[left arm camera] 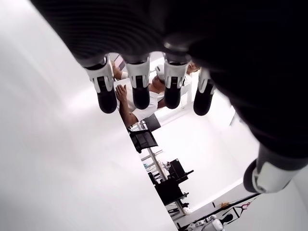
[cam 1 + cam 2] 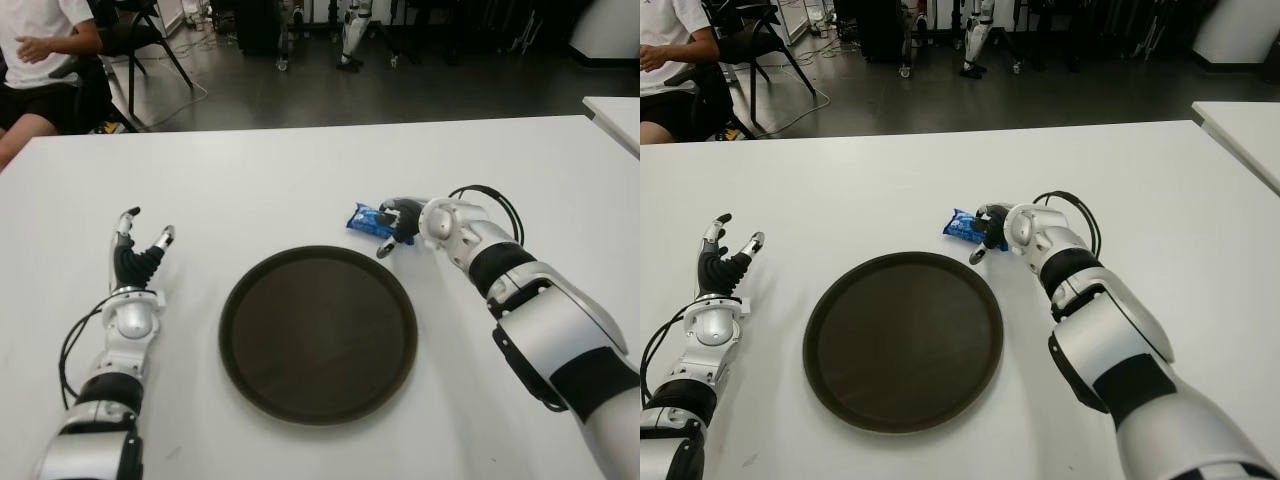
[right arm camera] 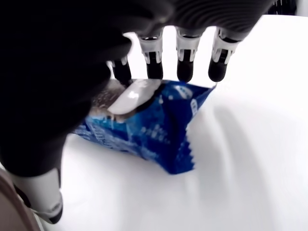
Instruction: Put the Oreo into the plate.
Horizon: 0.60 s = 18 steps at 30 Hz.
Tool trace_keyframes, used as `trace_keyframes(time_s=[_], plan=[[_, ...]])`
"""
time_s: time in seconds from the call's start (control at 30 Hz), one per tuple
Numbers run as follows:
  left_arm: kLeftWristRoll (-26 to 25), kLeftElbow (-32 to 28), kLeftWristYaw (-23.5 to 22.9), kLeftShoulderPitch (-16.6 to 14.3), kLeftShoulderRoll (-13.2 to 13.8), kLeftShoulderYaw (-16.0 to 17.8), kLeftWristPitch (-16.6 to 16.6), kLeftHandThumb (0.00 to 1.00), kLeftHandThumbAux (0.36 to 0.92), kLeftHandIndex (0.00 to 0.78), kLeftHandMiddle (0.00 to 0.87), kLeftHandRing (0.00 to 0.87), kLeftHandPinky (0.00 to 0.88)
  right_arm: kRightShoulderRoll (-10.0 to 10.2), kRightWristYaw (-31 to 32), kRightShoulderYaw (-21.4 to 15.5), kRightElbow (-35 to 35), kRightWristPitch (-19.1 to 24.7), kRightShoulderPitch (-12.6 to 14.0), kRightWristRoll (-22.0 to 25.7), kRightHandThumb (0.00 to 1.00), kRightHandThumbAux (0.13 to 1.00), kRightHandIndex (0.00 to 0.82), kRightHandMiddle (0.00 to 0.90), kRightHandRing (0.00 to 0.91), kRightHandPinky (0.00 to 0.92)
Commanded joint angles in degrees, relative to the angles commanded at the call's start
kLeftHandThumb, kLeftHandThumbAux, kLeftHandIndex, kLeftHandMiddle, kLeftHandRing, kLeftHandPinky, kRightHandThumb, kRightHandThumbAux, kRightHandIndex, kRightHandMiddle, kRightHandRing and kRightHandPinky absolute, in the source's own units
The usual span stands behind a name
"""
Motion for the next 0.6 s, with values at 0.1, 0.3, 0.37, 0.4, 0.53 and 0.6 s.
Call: trace_keyframes(time_s=[0.1,0.3,0.37,0.4,0.53,0.6], plan=[[-0.20,0.23,-0.14,-0.05,-0.01,0.08,-0.21,0.000,0.530,0.000,0.000,0.000,0.000,0.02,0.07,0.06,0.00,0.03,-0.02,-0.03,0.000,0.700,0.000,0.000,0.000,0.000],[0.46,0.72,0.45,-0.15,0.27,-0.36,-0.68,0.000,0.531,0.000,0.000,0.000,0.000,0.01,0.58,0.12,0.02,-0.18,-0.01,0.00,0.000,0.696,0.000,0.000,0.000,0.000],[0.67,0.89,0.52,-0.21,0.38,-0.51,-0.62,0.000,0.531,0.000,0.000,0.000,0.000,0.05,1.08,0.23,0.08,-0.18,-0.04,-0.06,0.000,0.697,0.000,0.000,0.000,0.000],[0.62,0.96,0.41,-0.26,0.38,-0.50,-0.52,0.000,0.531,0.000,0.000,0.000,0.000,0.13,1.38,0.31,0.13,-0.04,-0.05,-0.13,0.000,0.698,0.000,0.000,0.000,0.000],[-0.05,1.21,-0.22,-0.46,0.20,-0.15,-0.42,0.000,0.530,0.000,0.000,0.000,0.000,0.54,2.08,0.53,0.30,0.78,0.08,-0.34,0.000,0.705,0.000,0.000,0.000,0.000],[-0.34,1.29,-0.43,-0.52,0.11,-0.02,-0.44,0.000,0.528,0.000,0.000,0.000,0.000,0.71,2.17,0.57,0.36,1.12,0.18,-0.38,0.000,0.710,0.000,0.000,0.000,0.000]])
